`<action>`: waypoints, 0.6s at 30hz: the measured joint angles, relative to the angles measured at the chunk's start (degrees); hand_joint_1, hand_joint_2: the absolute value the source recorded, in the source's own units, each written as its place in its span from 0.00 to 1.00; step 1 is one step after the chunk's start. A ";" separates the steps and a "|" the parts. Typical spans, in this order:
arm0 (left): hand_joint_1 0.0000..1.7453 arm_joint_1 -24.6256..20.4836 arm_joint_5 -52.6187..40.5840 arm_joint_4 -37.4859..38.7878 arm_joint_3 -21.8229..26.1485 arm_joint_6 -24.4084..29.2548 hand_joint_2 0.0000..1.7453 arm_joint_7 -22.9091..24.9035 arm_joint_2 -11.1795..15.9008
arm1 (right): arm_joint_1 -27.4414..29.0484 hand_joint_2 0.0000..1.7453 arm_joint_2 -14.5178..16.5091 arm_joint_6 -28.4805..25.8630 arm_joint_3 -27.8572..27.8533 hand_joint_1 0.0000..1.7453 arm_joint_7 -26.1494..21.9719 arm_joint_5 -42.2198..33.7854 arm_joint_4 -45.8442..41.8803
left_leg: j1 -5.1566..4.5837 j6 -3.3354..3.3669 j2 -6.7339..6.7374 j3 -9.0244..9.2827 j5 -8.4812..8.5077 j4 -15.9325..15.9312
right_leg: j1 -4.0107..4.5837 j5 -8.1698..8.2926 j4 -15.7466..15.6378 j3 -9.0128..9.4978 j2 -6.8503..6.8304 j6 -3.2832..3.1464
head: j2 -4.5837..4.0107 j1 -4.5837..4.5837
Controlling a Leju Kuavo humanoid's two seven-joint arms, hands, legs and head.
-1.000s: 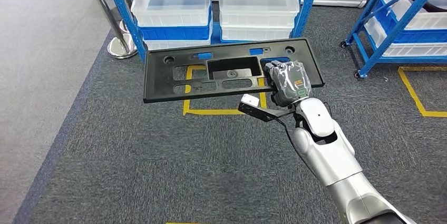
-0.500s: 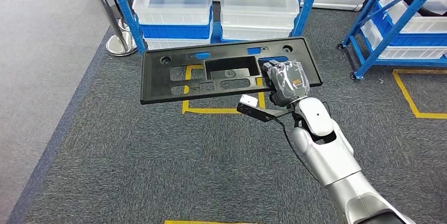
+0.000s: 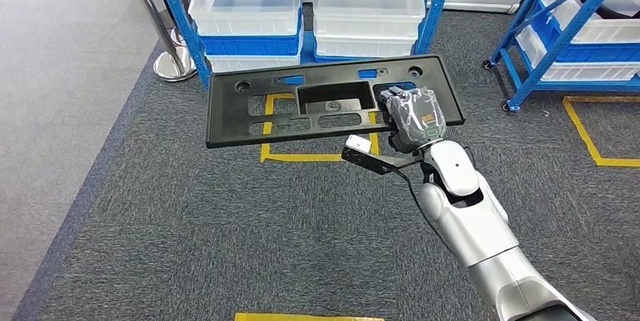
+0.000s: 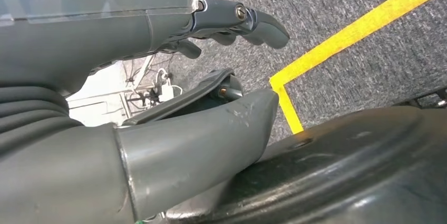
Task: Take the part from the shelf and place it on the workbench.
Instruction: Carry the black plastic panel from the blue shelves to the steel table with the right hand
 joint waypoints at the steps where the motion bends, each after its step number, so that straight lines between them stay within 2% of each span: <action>1: 0.00 0.00 -0.01 0.00 0.00 0.00 1.00 0.01 0.01 | -0.01 1.00 -0.01 0.00 0.00 1.00 0.01 0.00 0.00 | 0.01 -0.18 0.01 0.00 0.12 -0.11 | 0.05 0.05 0.01 -0.06 0.02 -0.10 | 0.01 -0.01; 8: 0.00 0.00 -0.01 0.00 0.00 0.00 1.00 0.02 0.01 | -0.02 1.00 -0.01 0.00 0.02 1.00 0.00 0.00 0.00 | 0.11 -0.99 -0.01 -0.05 0.62 -0.57 | 0.13 0.25 0.11 -0.33 -0.06 -0.43 | -0.01 -0.01; 18: 0.00 -0.01 -0.01 0.00 0.00 0.00 1.00 0.02 0.01 | -0.03 1.00 -0.01 0.00 0.01 1.00 0.00 0.00 0.00 | 0.15 -1.20 -0.01 -0.14 0.73 -0.58 | 0.09 0.32 0.13 -0.38 -0.06 -0.45 | 0.00 -0.01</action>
